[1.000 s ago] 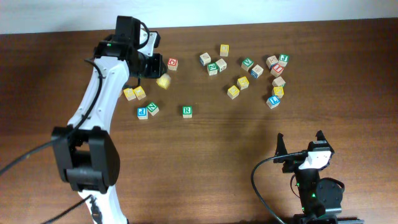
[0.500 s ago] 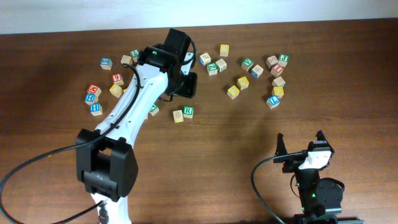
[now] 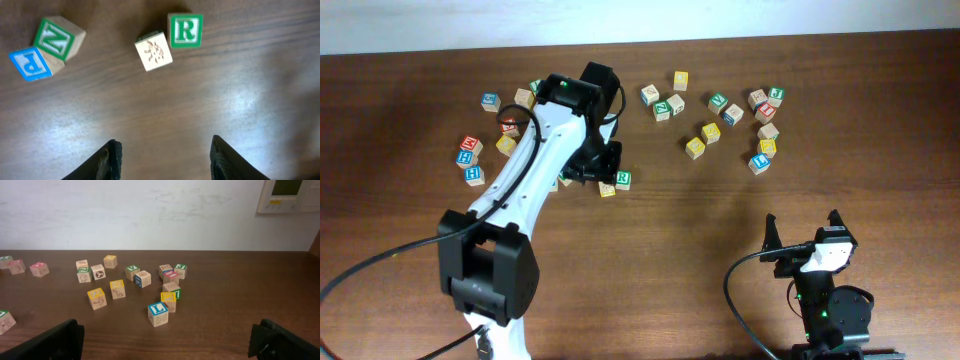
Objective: Spell out RSS
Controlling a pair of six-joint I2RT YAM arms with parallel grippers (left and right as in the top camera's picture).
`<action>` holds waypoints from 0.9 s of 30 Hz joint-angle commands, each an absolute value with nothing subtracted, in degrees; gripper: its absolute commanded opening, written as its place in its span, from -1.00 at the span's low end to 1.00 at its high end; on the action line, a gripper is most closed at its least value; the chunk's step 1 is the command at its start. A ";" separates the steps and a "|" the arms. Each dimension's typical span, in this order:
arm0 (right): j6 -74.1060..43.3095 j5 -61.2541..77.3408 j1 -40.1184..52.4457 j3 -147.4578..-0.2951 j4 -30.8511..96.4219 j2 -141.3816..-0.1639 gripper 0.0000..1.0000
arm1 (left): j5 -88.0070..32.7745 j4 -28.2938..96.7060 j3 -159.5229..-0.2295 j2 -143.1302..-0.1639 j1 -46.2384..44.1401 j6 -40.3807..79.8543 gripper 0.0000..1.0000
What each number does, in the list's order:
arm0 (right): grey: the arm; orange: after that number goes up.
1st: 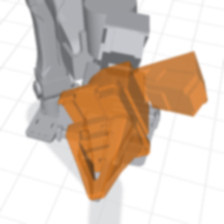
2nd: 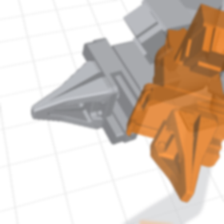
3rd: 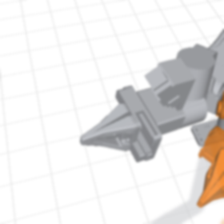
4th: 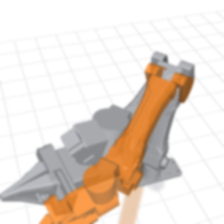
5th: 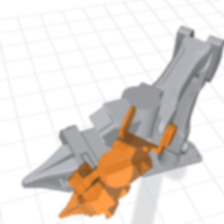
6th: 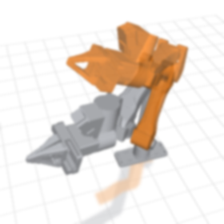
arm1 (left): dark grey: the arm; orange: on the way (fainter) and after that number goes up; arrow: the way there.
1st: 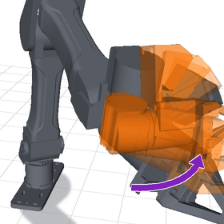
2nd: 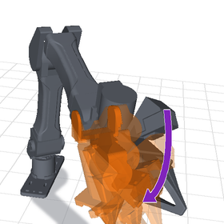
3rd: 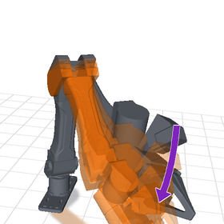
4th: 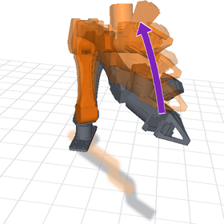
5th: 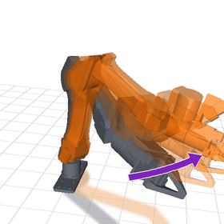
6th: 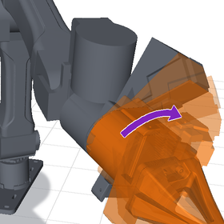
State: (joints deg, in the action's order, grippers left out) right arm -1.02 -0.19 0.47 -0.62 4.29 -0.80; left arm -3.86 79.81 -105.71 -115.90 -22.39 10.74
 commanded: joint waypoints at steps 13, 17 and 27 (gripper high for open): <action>-0.67 -0.69 0.64 -0.32 4.71 -0.36 0.97 | 0.45 54.41 -83.29 -113.89 -22.46 15.81 -0.21; -0.67 -0.69 0.64 -0.32 4.71 -0.36 0.97 | 0.23 52.10 -83.29 -113.89 -22.46 15.86 -0.16; -0.67 -0.69 0.64 -0.32 4.71 -0.36 0.97 | 1.78 49.91 -83.09 -113.89 -22.46 15.88 -0.21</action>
